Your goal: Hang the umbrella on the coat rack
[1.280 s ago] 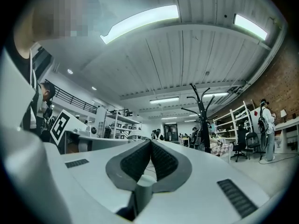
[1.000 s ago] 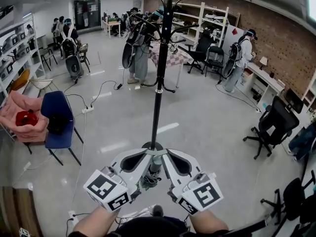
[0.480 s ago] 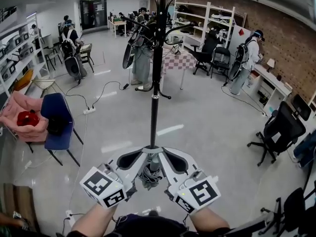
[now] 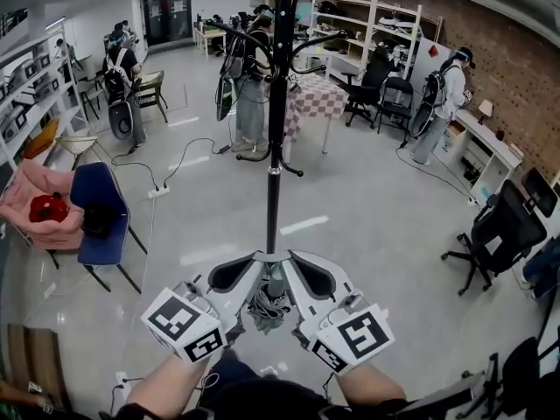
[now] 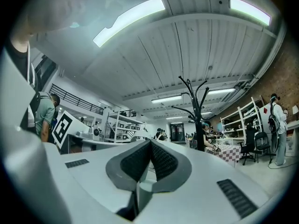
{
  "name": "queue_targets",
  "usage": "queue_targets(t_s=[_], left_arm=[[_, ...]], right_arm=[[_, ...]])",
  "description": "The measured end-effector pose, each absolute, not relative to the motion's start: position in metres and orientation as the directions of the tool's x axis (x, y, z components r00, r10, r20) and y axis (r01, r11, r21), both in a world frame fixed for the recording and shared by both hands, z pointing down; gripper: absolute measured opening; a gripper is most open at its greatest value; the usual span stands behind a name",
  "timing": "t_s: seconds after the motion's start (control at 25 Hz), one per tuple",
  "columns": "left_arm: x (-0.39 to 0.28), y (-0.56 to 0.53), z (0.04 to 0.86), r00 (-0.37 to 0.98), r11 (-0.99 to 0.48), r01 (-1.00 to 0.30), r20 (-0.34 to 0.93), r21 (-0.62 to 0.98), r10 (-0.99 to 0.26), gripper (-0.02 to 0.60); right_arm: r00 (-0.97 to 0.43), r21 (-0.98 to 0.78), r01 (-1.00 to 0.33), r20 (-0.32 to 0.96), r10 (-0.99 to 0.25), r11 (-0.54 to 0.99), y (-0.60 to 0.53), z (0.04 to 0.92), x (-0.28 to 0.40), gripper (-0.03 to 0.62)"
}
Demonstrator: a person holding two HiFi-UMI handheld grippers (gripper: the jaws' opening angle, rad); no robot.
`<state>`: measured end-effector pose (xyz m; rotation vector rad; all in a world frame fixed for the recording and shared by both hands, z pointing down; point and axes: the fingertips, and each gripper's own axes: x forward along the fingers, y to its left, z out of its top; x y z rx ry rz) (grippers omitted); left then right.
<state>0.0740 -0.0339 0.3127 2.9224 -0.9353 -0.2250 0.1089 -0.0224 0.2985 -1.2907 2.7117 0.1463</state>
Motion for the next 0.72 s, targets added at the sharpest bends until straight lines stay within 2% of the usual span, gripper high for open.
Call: queue_targets(t_s=[0.4, 0.72], left_arm=[[0.065, -0.091, 0.301, 0.847, -0.858, -0.507, -0.139, 0.08, -0.513, 0.009], [0.033, -0.153, 0.287, 0.862, -0.878, -0.472, -0.165, 0.083, -0.479, 0.011]], right_arm=[[-0.588, 0.054, -0.807, -0.182, -0.788, 0.589, -0.084, 0.286, 0.091, 0.008], [-0.551, 0.062, -0.833, -0.179, -0.815, 0.549, -0.145, 0.273, 0.065, 0.009]])
